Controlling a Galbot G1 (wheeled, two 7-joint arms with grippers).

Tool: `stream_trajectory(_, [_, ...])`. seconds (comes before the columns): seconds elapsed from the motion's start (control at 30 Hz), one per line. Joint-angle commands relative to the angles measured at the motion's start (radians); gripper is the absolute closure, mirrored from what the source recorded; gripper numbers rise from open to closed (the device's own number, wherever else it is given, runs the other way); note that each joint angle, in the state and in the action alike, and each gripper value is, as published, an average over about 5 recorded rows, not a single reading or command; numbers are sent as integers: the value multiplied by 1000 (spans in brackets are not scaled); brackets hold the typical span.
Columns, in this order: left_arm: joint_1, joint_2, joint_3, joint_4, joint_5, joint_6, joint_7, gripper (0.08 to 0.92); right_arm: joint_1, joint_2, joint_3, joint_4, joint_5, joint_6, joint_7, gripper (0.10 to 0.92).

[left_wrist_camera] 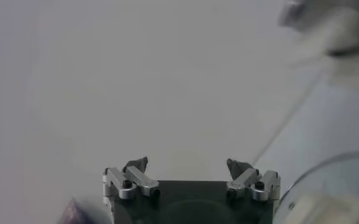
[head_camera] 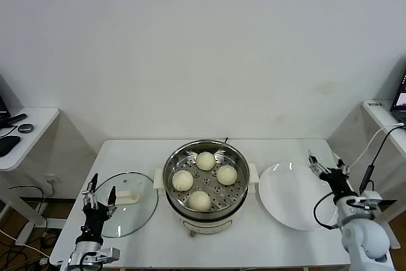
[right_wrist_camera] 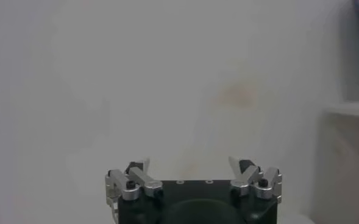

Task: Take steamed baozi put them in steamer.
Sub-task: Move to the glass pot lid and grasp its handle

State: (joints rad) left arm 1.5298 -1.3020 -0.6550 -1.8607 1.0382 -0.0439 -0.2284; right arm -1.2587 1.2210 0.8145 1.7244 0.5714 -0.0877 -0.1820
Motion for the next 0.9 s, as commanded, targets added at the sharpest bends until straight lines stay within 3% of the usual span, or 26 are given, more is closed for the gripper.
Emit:
stream_trajectory(0.03, [-32, 130, 36, 125, 318, 9, 58, 177, -104, 52, 54, 33, -12, 27, 34, 203])
stream_trajectory(0.9, [-201, 59, 66, 327, 282, 83, 81, 177, -91, 81, 51, -2, -50, 48, 38, 203])
